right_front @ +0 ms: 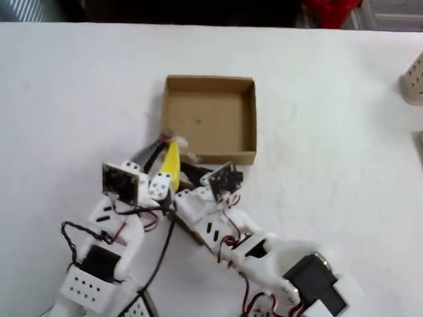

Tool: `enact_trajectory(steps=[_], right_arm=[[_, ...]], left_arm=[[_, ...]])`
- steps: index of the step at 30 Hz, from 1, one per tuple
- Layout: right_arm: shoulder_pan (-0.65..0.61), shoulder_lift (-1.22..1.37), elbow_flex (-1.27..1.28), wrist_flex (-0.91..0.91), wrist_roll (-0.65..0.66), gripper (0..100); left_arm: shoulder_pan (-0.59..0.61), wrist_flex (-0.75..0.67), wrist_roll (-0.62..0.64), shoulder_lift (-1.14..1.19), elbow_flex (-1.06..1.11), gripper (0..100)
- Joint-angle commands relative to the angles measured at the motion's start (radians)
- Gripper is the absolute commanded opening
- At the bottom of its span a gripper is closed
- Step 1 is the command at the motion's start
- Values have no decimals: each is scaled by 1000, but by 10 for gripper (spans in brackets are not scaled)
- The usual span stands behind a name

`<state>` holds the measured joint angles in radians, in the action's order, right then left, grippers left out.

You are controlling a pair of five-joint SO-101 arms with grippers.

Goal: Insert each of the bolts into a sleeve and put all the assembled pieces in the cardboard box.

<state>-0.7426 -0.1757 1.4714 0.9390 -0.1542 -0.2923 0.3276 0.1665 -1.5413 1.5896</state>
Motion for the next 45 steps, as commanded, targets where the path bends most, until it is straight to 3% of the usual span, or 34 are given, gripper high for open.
enact_trajectory(steps=[1, 13, 18, 25, 35, 45], right_arm=[[13, -56, -6, 2, 9, 16], [12, -58, -6, -1, 9, 16], [-24, -64, -12, -96, 9, 16], [-28, -61, -12, -102, 9, 16], [-28, -64, -6, -97, 11, 16], [-27, -65, -6, -97, 11, 16]], left_arm=[[-8, 11, 104, 12, -52, 23], [2, -29, 60, 13, -49, 23], [27, -97, 63, 10, -81, 23], [27, -44, 64, 13, -153, 23], [53, -117, 58, 13, -51, 23], [30, -60, 58, 13, -44, 22]])
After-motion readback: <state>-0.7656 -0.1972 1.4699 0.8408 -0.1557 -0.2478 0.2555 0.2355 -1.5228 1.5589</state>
